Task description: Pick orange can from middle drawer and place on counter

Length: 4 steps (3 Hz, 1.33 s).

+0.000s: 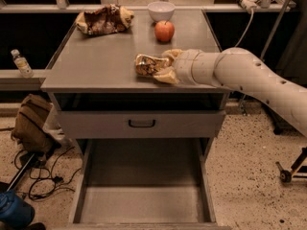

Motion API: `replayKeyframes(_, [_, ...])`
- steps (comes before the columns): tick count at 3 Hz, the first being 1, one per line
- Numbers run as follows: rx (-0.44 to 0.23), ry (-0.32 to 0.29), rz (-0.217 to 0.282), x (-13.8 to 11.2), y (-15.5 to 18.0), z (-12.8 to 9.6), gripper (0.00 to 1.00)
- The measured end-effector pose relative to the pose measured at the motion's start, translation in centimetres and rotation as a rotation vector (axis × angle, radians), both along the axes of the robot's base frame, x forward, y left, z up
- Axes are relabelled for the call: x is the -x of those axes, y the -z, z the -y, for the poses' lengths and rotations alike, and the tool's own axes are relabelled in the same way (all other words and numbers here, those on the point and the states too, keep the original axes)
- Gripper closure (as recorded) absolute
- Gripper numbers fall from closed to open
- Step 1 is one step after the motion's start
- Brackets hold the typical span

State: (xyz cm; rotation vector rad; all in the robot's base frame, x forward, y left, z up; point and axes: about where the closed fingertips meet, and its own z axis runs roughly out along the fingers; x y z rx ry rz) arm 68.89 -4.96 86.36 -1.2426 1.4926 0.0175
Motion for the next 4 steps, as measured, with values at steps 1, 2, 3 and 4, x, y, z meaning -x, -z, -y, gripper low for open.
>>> replayKeyframes(1, [0.0,0.0,0.0,0.0,0.0,0.0,0.53])
replayKeyframes(2, [0.0,0.0,0.0,0.0,0.0,-0.01,0.3])
replayKeyframes(3, [0.0,0.0,0.0,0.0,0.0,-0.01,0.08])
replayKeyframes(4, [0.0,0.0,0.0,0.0,0.0,-0.02,0.0])
